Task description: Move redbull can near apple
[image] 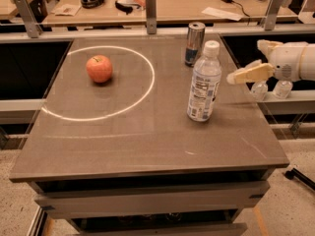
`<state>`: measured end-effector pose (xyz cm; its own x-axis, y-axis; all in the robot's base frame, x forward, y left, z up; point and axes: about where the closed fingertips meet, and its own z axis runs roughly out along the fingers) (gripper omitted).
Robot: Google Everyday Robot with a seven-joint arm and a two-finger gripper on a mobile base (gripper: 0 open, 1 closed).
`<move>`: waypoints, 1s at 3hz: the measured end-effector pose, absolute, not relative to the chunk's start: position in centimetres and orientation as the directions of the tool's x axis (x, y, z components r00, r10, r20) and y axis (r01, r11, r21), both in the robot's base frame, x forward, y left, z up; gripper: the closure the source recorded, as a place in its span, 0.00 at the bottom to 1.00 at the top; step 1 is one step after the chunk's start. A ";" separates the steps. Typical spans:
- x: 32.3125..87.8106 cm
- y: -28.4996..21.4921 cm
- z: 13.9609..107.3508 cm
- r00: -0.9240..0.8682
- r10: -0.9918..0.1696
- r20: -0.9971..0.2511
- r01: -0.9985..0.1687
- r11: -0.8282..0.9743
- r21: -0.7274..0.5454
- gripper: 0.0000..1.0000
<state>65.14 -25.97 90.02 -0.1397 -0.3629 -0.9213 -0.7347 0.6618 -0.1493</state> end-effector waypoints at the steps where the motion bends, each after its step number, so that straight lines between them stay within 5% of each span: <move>1: 68.5 -23.9 88.1 -0.176 -0.314 -0.933 -0.715 0.692 -0.097 0.00; 3: 74.0 -19.9 87.2 -0.161 -0.270 -0.949 -0.713 0.697 -0.077 0.00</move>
Offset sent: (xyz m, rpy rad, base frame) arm 0.1014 0.0534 -0.0380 0.1159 0.0198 -0.1003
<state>74.04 -19.90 87.16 -0.1613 -0.2702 -0.9492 -0.7128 0.6971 -0.0773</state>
